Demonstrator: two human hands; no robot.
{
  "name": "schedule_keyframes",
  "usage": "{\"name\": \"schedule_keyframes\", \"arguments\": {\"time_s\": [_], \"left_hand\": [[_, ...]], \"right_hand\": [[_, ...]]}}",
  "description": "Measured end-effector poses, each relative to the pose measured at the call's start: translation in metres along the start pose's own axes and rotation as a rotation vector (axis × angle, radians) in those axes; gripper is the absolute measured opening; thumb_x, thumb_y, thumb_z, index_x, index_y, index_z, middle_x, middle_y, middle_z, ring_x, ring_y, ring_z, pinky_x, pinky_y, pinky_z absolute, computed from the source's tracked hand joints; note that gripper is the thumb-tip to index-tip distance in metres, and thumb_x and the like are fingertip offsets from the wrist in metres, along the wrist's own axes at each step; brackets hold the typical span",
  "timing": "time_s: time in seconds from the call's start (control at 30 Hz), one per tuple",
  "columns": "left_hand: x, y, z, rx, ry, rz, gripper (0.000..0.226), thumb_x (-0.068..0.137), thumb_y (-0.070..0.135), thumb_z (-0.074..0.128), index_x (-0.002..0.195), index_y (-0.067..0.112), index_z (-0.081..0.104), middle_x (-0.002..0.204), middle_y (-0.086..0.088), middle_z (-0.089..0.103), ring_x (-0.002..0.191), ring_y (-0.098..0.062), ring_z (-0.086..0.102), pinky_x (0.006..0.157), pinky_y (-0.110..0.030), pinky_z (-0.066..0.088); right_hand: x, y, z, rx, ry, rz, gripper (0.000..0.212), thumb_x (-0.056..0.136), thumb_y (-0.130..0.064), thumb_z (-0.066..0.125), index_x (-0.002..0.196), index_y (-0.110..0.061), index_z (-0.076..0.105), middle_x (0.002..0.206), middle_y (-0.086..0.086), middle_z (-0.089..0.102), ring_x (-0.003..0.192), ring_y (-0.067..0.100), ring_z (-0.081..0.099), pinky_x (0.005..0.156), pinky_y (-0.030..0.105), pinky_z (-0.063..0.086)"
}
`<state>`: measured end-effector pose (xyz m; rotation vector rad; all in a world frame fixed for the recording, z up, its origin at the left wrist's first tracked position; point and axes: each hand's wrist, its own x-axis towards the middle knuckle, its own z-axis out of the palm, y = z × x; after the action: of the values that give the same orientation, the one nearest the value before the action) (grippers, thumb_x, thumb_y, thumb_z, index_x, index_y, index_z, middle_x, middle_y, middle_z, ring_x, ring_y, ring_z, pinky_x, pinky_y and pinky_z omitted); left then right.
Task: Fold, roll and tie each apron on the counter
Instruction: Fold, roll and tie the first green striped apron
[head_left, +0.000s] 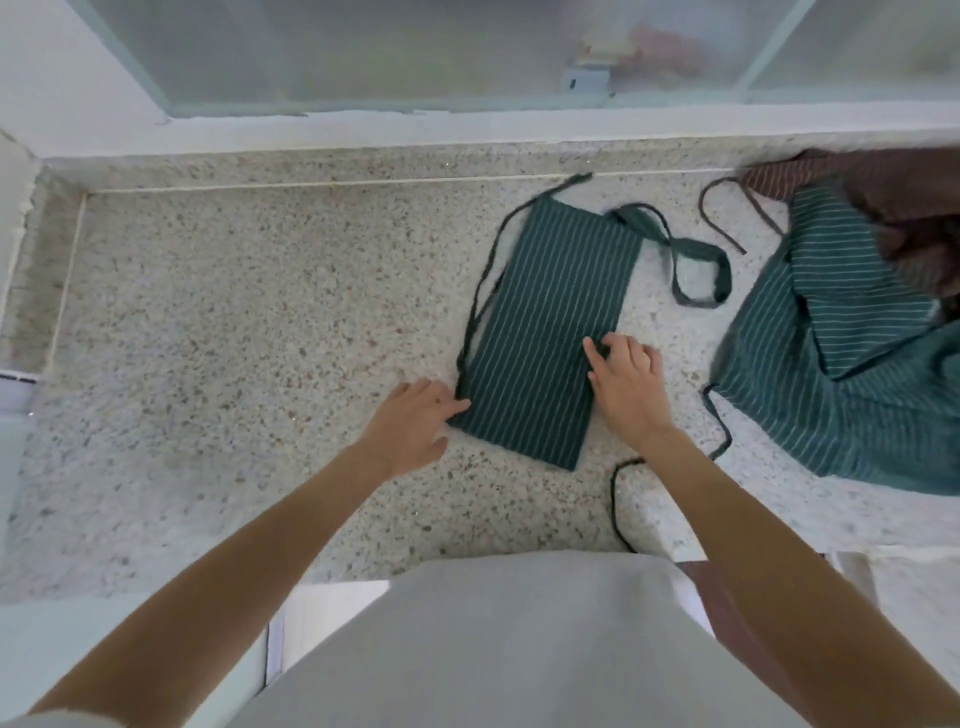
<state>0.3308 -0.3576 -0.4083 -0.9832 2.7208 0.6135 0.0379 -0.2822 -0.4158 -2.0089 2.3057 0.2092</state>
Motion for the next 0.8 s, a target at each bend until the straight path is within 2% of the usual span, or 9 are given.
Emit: {"name": "schedule_keyframes", "arguments": {"time_s": [0.1,0.27,0.37,0.43,0.5,0.57,0.6,0.67,0.8], "left_hand": [[-0.004,0.027,0.012,0.108,0.127,0.169,0.041,0.073,0.026,0.074,0.111,0.017,0.063,0.126,-0.006,0.052,0.119,-0.023,0.043,0.099,-0.04,0.039],[0.002,0.036,0.021,0.038,0.172,0.256,0.025,0.072,0.019,0.077,0.094,0.015,0.066,0.094,-0.002,0.065,0.086,-0.021,0.062,0.077,-0.033,0.052],[0.004,0.038,0.008,-0.073,0.18,0.166,0.014,0.083,0.02,0.065,0.094,0.011,0.067,0.084,-0.003,0.066,0.065,-0.016,0.059,0.055,-0.025,0.046],[0.001,0.042,-0.006,-0.217,0.237,0.087,0.019,0.085,0.025,0.056,0.094,0.011,0.066,0.084,-0.002,0.067,0.058,-0.012,0.057,0.05,-0.023,0.047],[0.001,0.048,-0.026,-0.327,0.308,0.055,0.028,0.085,0.032,0.047,0.093,0.011,0.064,0.083,0.0,0.066,0.06,-0.011,0.06,0.053,-0.024,0.054],[0.008,0.053,-0.047,-0.387,0.404,0.047,0.03,0.086,0.032,0.045,0.095,0.009,0.063,0.084,-0.002,0.066,0.065,-0.012,0.063,0.056,-0.022,0.055],[0.014,0.054,-0.058,-0.401,0.454,0.048,0.029,0.088,0.029,0.047,0.097,0.008,0.063,0.086,-0.003,0.066,0.068,-0.012,0.063,0.058,-0.018,0.054],[0.031,0.054,-0.079,-0.384,0.544,0.039,0.023,0.091,0.022,0.053,0.104,0.007,0.065,0.091,-0.005,0.069,0.073,-0.01,0.064,0.065,-0.01,0.048],[0.093,0.042,-0.111,-0.414,0.586,-0.075,0.026,0.09,0.022,0.061,0.114,0.012,0.065,0.1,-0.003,0.071,0.083,-0.007,0.065,0.077,-0.012,0.047]], "right_hand": [[-0.006,0.017,0.002,0.014,-0.019,-0.133,0.046,0.09,-0.013,0.055,0.135,-0.006,0.046,0.127,0.015,0.049,0.123,0.033,0.04,0.106,0.049,0.027],[-0.016,0.032,0.0,0.088,-0.148,-0.248,0.064,0.088,-0.006,0.052,0.147,-0.006,0.025,0.146,0.013,0.028,0.14,0.027,0.02,0.117,0.035,0.004],[-0.016,0.036,0.0,0.253,-0.167,-0.248,0.064,0.087,-0.009,0.055,0.145,-0.008,0.028,0.147,0.011,0.03,0.138,0.027,0.024,0.117,0.035,0.016],[-0.018,0.037,0.0,0.422,-0.152,-0.2,0.065,0.081,-0.006,0.064,0.139,-0.01,0.036,0.14,0.01,0.041,0.13,0.026,0.037,0.11,0.036,0.032],[-0.019,0.036,-0.004,0.545,-0.126,-0.107,0.057,0.078,-0.002,0.067,0.128,-0.013,0.043,0.126,0.007,0.053,0.111,0.023,0.053,0.089,0.03,0.048],[-0.022,0.031,-0.008,0.672,-0.057,0.037,0.038,0.082,-0.002,0.065,0.115,-0.014,0.05,0.107,-0.001,0.061,0.091,0.016,0.06,0.069,0.014,0.044],[-0.023,0.028,-0.008,0.761,-0.027,0.113,0.029,0.085,-0.006,0.064,0.111,-0.013,0.053,0.102,-0.005,0.062,0.088,0.012,0.06,0.069,0.011,0.041],[-0.025,0.023,-0.009,0.9,-0.002,0.213,0.018,0.09,-0.014,0.061,0.107,-0.01,0.056,0.101,-0.002,0.066,0.087,0.01,0.06,0.073,0.013,0.042],[-0.018,0.021,-0.015,1.023,-0.036,0.403,0.011,0.092,-0.023,0.059,0.095,-0.017,0.051,0.092,-0.001,0.063,0.074,0.009,0.059,0.057,0.013,0.038]]}}
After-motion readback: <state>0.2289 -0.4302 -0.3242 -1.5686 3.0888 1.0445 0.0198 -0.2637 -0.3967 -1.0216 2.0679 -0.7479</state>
